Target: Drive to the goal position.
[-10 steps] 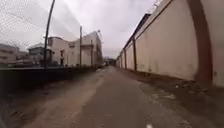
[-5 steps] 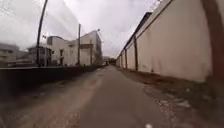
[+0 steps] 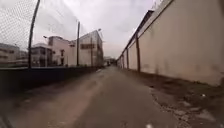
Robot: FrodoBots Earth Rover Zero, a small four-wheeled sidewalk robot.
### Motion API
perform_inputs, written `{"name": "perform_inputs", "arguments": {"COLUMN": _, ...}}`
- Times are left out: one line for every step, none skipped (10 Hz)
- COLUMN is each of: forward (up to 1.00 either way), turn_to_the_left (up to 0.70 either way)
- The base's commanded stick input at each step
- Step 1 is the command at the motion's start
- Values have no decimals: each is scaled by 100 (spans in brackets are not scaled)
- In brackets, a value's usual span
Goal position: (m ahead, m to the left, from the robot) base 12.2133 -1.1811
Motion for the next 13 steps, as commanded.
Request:
{"name": "perform_inputs", "arguments": {"forward": 85, "turn_to_the_left": 0}}
{"name": "perform_inputs", "arguments": {"forward": 85, "turn_to_the_left": 0}}
{"name": "perform_inputs", "arguments": {"forward": 85, "turn_to_the_left": 0}}
{"name": "perform_inputs", "arguments": {"forward": 85, "turn_to_the_left": 0}}
{"name": "perform_inputs", "arguments": {"forward": 85, "turn_to_the_left": 0}}
{"name": "perform_inputs", "arguments": {"forward": 85, "turn_to_the_left": 0}}
{"name": "perform_inputs", "arguments": {"forward": 85, "turn_to_the_left": 0}}
{"name": "perform_inputs", "arguments": {"forward": 85, "turn_to_the_left": 0}}
{"name": "perform_inputs", "arguments": {"forward": 85, "turn_to_the_left": 0}}
{"name": "perform_inputs", "arguments": {"forward": 85, "turn_to_the_left": 0}}
{"name": "perform_inputs", "arguments": {"forward": 85, "turn_to_the_left": 0}}
{"name": "perform_inputs", "arguments": {"forward": 85, "turn_to_the_left": 0}}
{"name": "perform_inputs", "arguments": {"forward": 85, "turn_to_the_left": 0}}
